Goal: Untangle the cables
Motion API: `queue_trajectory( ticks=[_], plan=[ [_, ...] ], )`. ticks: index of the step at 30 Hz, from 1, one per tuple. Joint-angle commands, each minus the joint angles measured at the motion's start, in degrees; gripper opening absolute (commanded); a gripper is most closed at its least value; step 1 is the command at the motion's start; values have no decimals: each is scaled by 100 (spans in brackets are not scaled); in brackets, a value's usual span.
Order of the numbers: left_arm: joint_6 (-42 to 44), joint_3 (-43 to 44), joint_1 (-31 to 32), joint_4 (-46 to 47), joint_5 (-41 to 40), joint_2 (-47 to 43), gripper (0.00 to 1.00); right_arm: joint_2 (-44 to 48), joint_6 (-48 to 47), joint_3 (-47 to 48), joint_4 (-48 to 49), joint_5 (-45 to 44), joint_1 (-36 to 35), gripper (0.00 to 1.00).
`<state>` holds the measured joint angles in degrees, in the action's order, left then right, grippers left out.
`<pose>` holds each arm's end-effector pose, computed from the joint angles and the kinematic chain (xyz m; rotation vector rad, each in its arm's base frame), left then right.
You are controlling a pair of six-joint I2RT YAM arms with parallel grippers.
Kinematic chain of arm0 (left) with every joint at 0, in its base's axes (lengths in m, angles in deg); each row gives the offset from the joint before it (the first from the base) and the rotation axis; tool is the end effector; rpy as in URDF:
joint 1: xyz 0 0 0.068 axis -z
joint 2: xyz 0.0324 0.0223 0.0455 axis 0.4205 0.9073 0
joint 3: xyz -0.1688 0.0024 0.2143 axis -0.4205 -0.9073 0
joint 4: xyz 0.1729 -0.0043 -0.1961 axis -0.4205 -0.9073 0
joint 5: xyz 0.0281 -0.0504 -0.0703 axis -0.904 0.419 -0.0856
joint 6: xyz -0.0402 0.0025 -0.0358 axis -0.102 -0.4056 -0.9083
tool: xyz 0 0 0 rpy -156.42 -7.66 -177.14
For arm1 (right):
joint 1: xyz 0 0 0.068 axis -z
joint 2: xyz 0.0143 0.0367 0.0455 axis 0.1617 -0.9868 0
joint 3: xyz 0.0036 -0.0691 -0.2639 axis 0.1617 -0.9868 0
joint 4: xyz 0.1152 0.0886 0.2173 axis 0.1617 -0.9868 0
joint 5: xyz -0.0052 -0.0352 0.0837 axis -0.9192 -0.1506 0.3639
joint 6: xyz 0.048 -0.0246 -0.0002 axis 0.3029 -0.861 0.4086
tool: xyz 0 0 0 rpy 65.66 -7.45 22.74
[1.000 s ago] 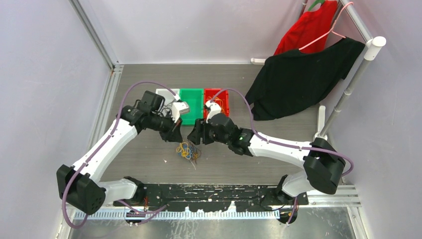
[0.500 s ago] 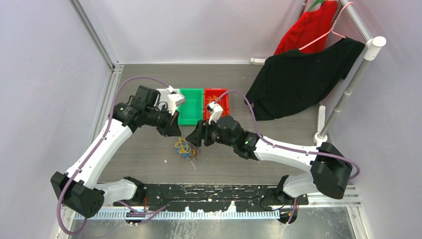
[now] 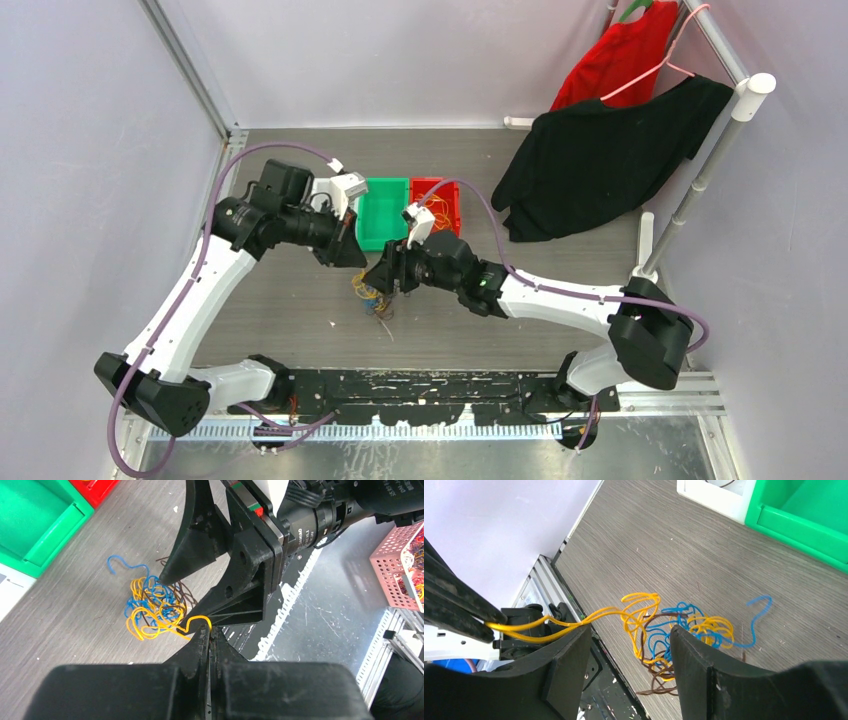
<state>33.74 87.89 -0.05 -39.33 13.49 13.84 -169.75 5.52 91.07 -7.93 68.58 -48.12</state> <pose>0.1896 -0.1117 0.3785 0.8757 2.2683 -0.9725 0.1715 0.2737 0.2580 -0.4231 2.0260 1.1621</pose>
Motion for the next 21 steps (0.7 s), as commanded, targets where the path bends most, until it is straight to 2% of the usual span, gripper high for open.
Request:
queue_trajectory(
  ticks=[1, 6, 12, 21],
  plan=[
    [73, 239, -21, -243, 363, -149, 0, 86, -138, 310, 214, -170, -38, 64],
    [111, 272, -21, -383, 438, -155, 0, 275, -274, 277, -71, -611, -32, 63],
    [116, 292, -21, -363, 593, -163, 0, 111, -235, 377, 156, -338, -40, 62],
    [750, 583, -21, -461, -79, -152, 0, 351, -132, 177, -75, -173, -53, 62]
  ],
)
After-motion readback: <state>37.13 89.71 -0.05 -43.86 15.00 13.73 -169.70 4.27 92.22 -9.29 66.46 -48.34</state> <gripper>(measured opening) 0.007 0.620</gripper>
